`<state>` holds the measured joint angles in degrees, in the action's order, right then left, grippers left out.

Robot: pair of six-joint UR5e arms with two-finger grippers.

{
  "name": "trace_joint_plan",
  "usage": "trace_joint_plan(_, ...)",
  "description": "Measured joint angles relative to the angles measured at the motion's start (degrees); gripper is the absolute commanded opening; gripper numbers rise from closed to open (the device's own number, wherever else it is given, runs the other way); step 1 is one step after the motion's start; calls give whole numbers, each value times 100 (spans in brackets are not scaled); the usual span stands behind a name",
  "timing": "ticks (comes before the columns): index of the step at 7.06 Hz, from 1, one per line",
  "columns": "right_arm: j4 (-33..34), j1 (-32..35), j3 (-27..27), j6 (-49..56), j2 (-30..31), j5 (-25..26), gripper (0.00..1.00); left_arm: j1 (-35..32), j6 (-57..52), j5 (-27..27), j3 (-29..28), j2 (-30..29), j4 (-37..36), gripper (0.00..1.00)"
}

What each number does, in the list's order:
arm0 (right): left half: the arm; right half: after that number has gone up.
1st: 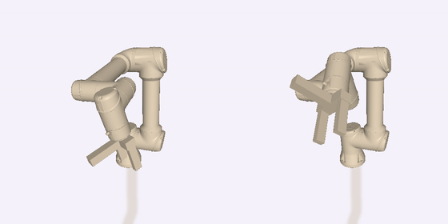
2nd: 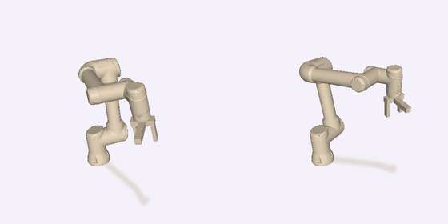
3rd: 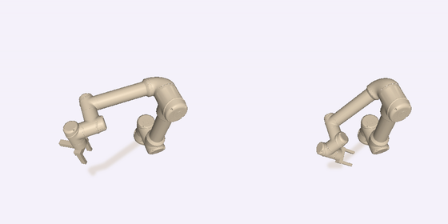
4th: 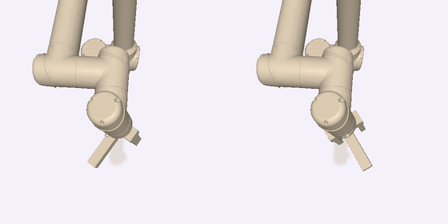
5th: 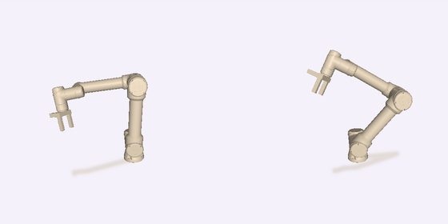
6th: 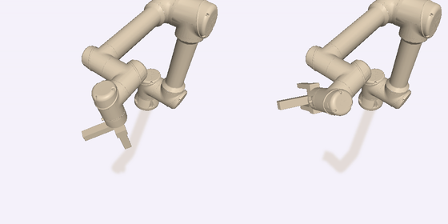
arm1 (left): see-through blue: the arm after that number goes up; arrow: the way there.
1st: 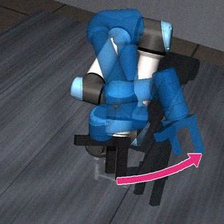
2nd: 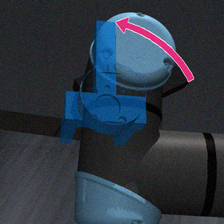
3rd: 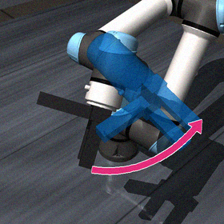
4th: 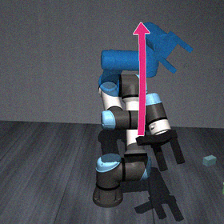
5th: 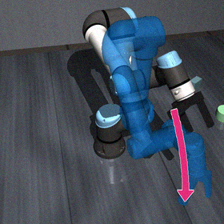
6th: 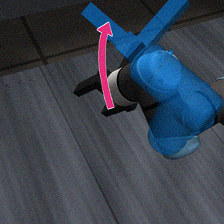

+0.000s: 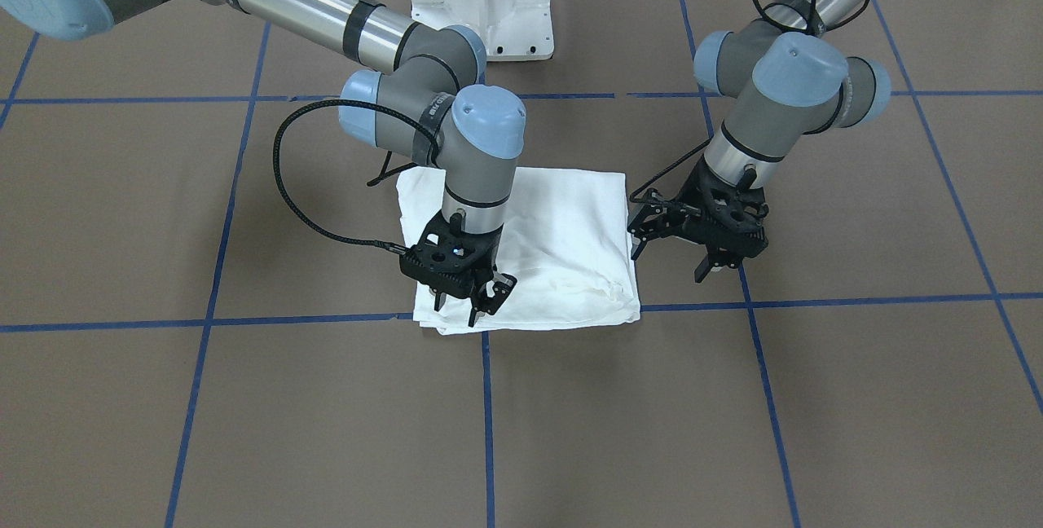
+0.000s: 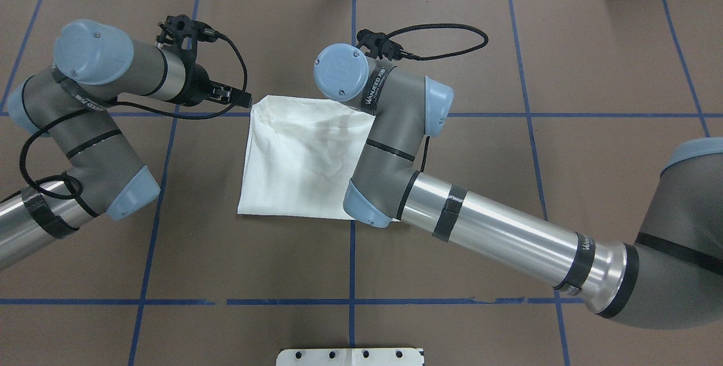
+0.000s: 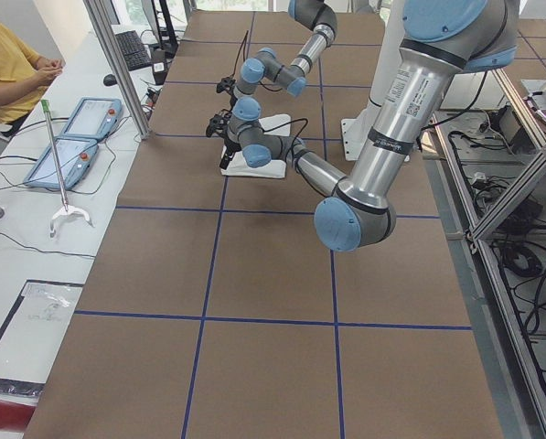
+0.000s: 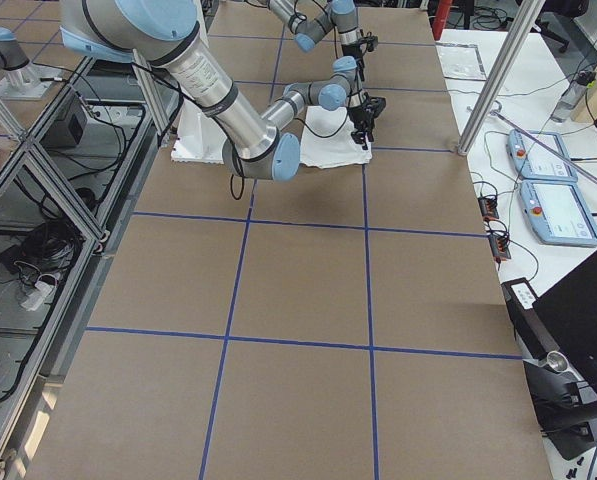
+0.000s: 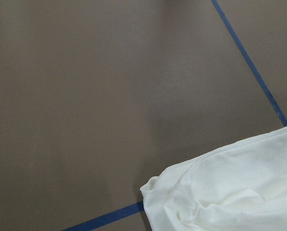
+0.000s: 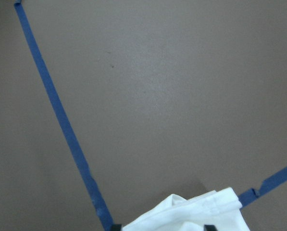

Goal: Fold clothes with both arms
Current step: 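Hold the folded edge with both grippers and press it flat onto the far half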

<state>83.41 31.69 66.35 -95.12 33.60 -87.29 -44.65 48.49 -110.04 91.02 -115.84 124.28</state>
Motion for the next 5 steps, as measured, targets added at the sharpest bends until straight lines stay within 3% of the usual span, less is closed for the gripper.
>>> trace_joint_plan(1,0,-53,-15,-62,7,-18,63,0,2,0,-1,0,0,100)
trace_joint_plan(3,0,-115,-23,-144,19,-10,0,0,-3,0,-1,0,0,100)
trace_joint_plan(5,-4,-123,-25,-164,28,-1,0,0,0,0,3,0,0,100)
